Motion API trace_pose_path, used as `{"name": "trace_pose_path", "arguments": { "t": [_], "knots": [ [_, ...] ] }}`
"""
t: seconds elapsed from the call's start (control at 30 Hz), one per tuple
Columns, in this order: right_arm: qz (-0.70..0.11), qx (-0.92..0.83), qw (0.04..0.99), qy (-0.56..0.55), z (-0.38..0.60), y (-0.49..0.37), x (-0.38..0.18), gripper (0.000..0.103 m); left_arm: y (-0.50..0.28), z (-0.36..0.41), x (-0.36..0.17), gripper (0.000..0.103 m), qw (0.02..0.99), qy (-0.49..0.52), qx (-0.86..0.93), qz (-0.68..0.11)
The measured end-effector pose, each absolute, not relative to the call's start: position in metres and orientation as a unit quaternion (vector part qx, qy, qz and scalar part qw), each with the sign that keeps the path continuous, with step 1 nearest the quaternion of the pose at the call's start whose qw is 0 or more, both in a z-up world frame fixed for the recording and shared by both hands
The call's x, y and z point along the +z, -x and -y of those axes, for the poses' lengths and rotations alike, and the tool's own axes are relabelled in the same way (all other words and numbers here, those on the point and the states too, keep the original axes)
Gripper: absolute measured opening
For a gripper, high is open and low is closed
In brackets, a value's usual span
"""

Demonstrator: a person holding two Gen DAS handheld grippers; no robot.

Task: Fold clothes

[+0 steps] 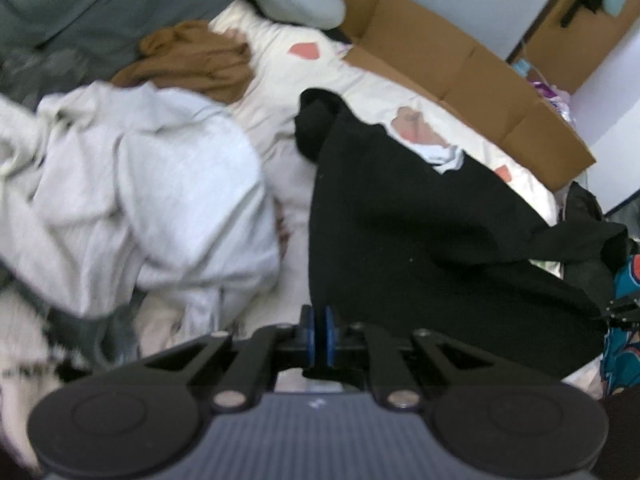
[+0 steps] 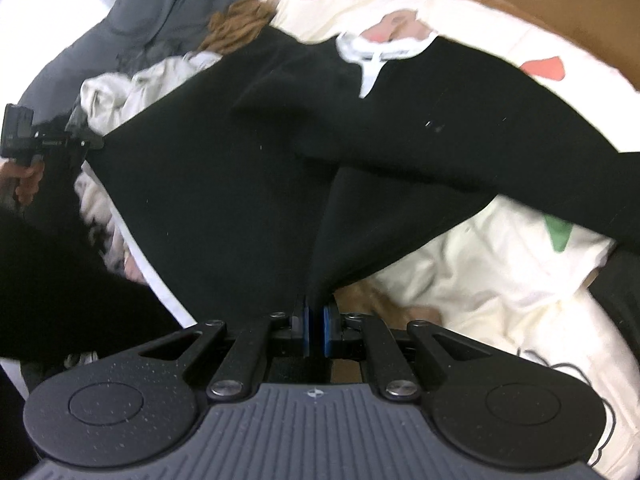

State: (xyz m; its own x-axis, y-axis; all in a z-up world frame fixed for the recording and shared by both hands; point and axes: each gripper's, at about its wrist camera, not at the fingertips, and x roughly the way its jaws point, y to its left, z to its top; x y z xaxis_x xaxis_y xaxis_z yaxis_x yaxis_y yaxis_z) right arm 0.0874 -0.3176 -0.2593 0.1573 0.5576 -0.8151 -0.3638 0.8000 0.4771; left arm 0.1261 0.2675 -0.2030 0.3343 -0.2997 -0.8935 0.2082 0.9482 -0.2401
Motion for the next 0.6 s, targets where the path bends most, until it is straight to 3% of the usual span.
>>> {"name": "trace_pose_path", "arguments": {
  "t": [0.27,0.6],
  "knots": [
    [-0.602,0.333,0.724,-0.061,0.312,-0.069,-0.270,0.004,-0.088,-0.274,-0.218,0.005,0.792,0.046,-0.137,-0.593],
    [-0.656,0.332,0.677,-0.038,0.309,-0.056,-0.301,0.004,-0.051,-0.287,-0.279,0.005,0.759,0.064,-0.106,-0.639]
  ]
}}
